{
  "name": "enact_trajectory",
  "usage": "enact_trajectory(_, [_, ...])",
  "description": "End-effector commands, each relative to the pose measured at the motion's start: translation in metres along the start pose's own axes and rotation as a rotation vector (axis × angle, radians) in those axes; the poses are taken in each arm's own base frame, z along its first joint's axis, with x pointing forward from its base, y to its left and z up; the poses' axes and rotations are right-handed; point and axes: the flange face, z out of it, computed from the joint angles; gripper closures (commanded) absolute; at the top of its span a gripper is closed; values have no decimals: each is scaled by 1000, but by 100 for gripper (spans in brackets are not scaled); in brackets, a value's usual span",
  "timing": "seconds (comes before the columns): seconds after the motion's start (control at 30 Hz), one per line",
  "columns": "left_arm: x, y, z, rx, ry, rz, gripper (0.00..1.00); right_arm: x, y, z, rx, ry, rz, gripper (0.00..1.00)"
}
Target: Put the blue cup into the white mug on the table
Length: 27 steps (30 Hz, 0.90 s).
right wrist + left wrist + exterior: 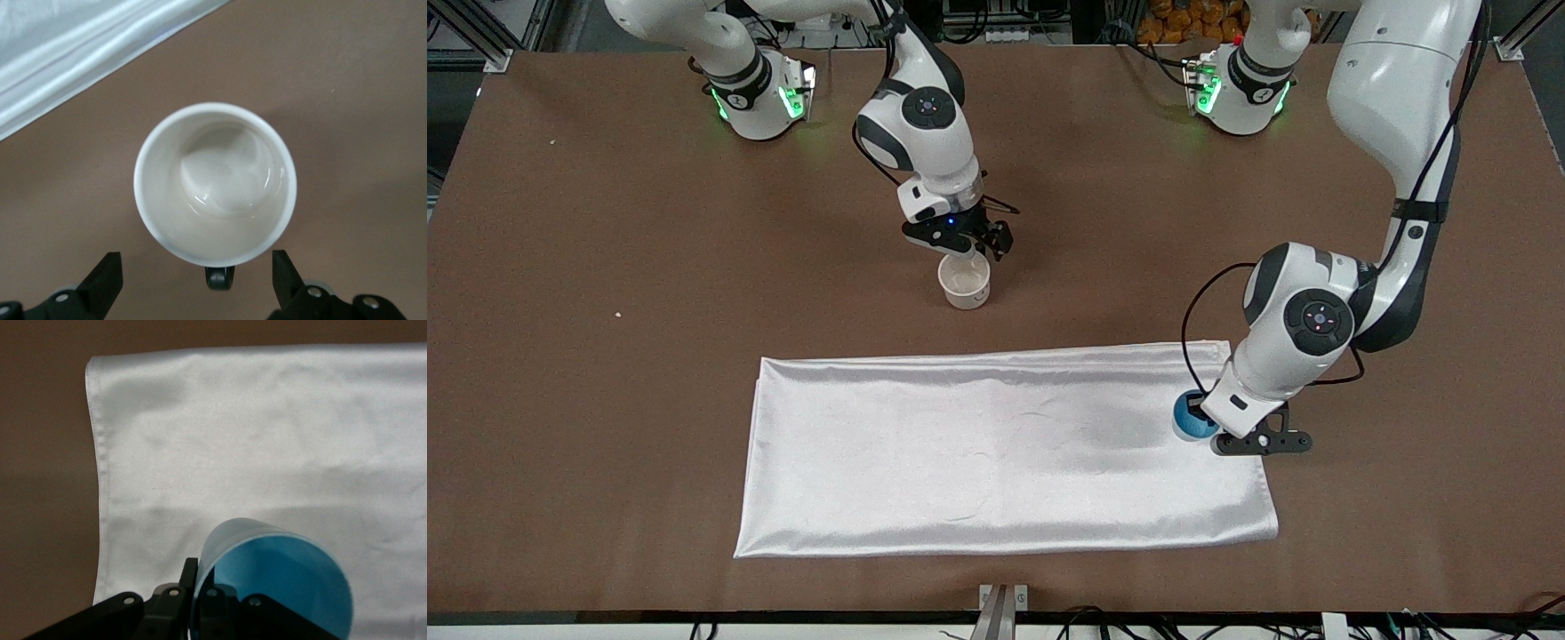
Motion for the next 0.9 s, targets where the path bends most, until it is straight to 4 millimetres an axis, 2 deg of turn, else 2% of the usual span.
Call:
enact_trajectory(0.0, [-4, 6, -21, 33, -3, 14, 100, 36, 0, -51, -75, 29, 48, 0])
enact_trajectory(0.07, [-4, 7, -27, 31, 3, 13, 100, 59, 3, -58, -109, 28, 64, 0])
enact_trajectory(0.13, [-5, 10, -29, 32, 2, 17, 100, 90, 12, -62, -116, 32, 60, 0])
enact_trajectory(0.23, [-10, 23, -37, 32, -1, 27, 100, 138, 34, -64, -122, 29, 7, 0])
enact_trajectory(0.43, [-26, 61, -51, 33, -5, 19, 100, 239, 102, -67, -142, 16, -120, 0])
enact_trajectory(0.53, [-37, 86, -58, 28, 0, -8, 100, 281, 141, -67, -150, 7, -158, 0])
enact_trajectory(0.67, [-52, 116, -66, 29, -10, -26, 100, 334, 199, -61, -166, -13, -214, 0])
enact_trajectory(0.73, [-56, 128, -70, 22, -11, -36, 100, 355, 221, -59, -169, -19, -232, 0])
enact_trajectory(0.87, [-68, 154, -78, 13, -9, -75, 100, 379, 249, -59, -169, -22, -248, 0])
